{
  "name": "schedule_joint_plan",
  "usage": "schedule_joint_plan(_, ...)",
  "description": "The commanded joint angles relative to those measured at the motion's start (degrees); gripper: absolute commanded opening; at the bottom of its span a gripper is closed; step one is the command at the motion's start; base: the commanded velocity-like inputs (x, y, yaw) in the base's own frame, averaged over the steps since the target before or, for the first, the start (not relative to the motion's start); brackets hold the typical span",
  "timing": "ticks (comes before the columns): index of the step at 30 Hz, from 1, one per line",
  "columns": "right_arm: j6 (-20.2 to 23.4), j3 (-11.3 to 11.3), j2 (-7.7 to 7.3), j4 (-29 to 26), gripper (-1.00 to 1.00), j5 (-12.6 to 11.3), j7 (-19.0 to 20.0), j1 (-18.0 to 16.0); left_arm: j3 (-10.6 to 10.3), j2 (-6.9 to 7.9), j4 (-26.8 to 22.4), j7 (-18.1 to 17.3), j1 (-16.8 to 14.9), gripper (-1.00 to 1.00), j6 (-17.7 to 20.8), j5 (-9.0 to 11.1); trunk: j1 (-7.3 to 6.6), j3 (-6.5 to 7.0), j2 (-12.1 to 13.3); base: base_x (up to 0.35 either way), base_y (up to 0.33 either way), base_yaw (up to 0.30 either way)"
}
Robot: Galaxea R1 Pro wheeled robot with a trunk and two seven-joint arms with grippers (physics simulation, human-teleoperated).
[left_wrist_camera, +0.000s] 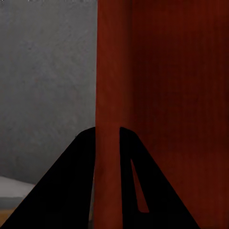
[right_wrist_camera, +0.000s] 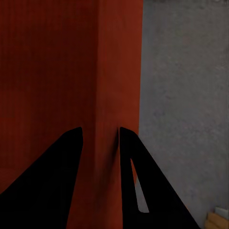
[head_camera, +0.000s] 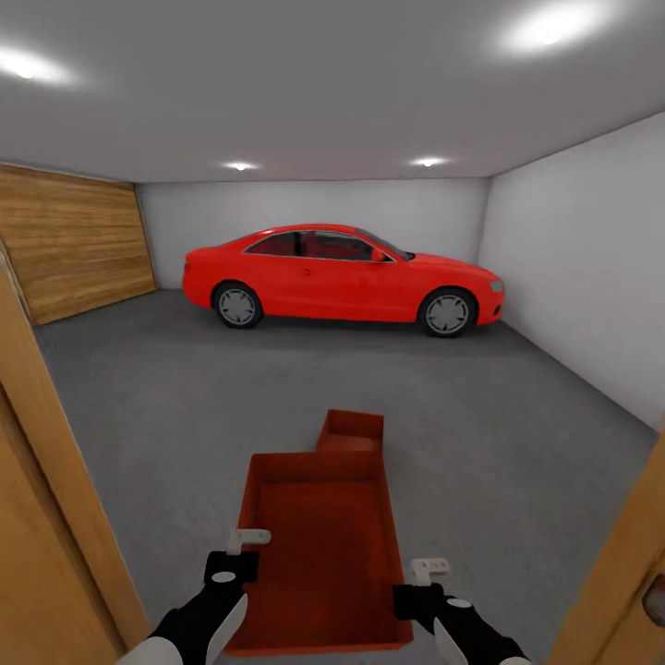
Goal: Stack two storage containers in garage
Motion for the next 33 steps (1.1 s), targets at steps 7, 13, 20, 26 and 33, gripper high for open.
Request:
schedule_joint_plan(7, -0.8, 0.2, -0.05, -2.0, -1.00, -0.2, 0.4, 0.0, -1.5, 0.13, 1.5, 0.6, 0.0, -1.00, 0.3, 1.7, 0.04, -0.07, 0.0, 0.340, 0.000, -0.030)
schedule_joint_plan(13, -0.8, 0.2, -0.05, -1.9, -1.00, -0.2, 0.4, 0.0, -1.5, 0.13, 1.5, 0.6, 0.0, -1.00, 0.3, 1.7, 0.04, -0.07, 0.0, 0.340, 0.000, -0.191)
schedule_joint_plan(20, -0.8, 0.2, -0.05, -2.0, -1.00, -0.2, 0.4, 0.0, -1.5, 0.13, 1.5, 0.6, 0.0, -1.00, 0.3, 1.7, 0.04, -0.07, 0.0, 0.340, 0.000, -0.124)
schedule_joint_plan(26, -0.8, 0.2, -0.05, -2.0, -1.00, -0.2, 0.4, 0.0, -1.5, 0.13, 1.5, 0.6, 0.0, -1.00, 0.3, 1.7, 0.04, -0.07, 0.0, 0.340, 0.075, -0.008)
schedule_joint_plan(33, -0.8, 0.2, -0.05, -2.0, -1.00, -0.2, 0.4, 0.0, -1.5, 0.13, 1.5, 0.6, 0.0, -1.00, 0.3, 1.7, 0.04, -0.07, 0.0, 0.340, 0.124, 0.000)
